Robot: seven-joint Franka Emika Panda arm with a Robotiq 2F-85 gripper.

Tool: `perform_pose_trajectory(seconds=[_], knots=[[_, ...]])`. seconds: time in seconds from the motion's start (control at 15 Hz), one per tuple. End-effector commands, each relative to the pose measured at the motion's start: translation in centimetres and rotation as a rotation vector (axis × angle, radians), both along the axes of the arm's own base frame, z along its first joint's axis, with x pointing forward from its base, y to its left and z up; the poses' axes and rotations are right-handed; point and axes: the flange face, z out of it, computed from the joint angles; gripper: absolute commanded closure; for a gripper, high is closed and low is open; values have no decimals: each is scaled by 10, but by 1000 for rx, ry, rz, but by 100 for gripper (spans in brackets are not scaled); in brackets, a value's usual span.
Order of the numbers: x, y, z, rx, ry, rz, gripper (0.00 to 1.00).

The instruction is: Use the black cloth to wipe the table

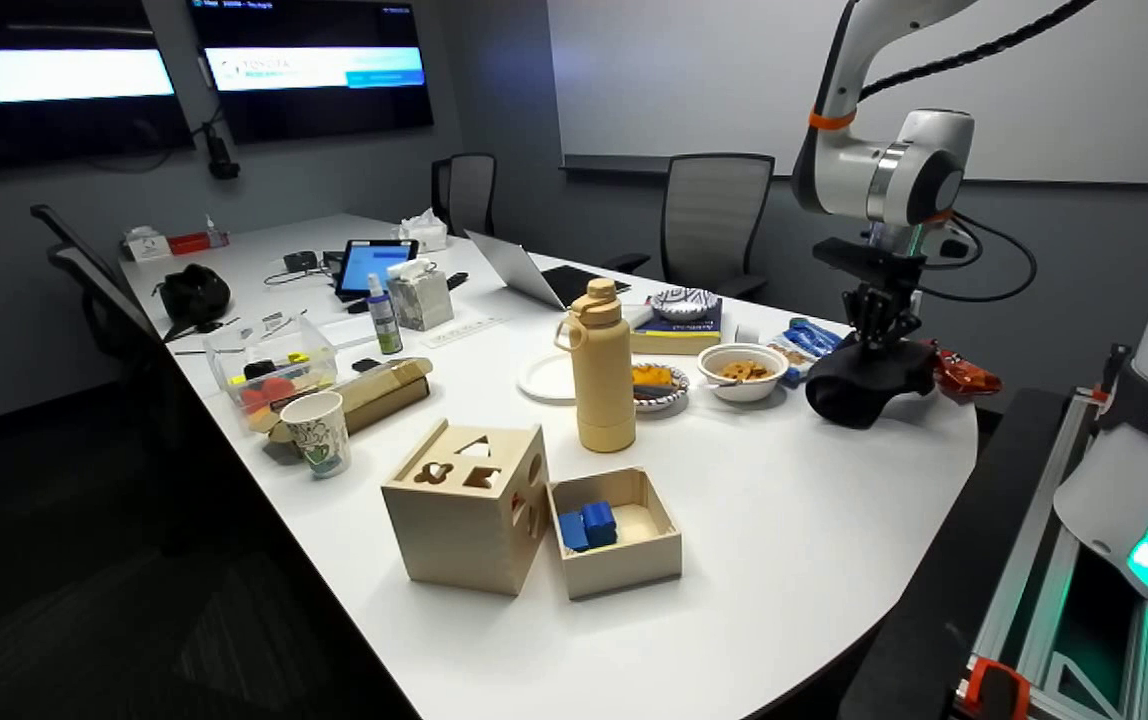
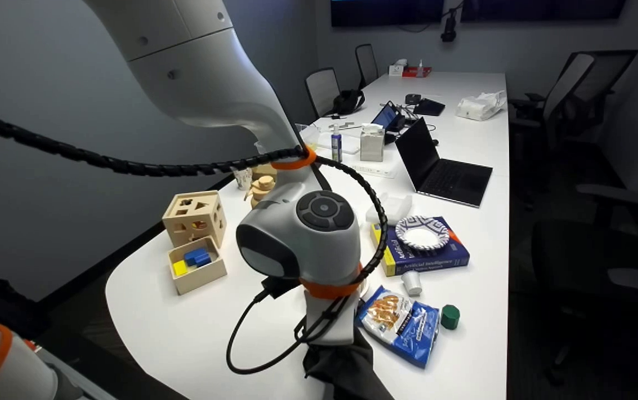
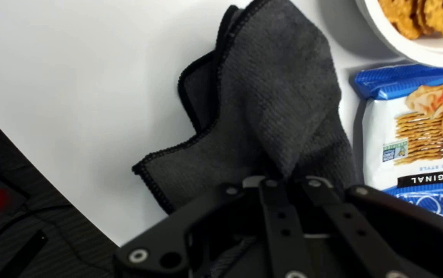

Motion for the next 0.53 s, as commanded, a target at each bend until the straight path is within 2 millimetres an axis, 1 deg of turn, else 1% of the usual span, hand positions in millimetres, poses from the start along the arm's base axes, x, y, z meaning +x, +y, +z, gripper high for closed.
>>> perform_pose_trajectory(seconds=[0.0, 0.07, 0.13, 0.2, 0.47], knots=[[-7, 7, 11, -24, -4, -65, 98], [-7, 7, 13, -17, -15, -86, 68], [-9, 9, 15, -7, -17, -94, 67], [-10, 10, 16, -2, -19, -102, 61], [-14, 13, 26, 4, -39, -118, 30]])
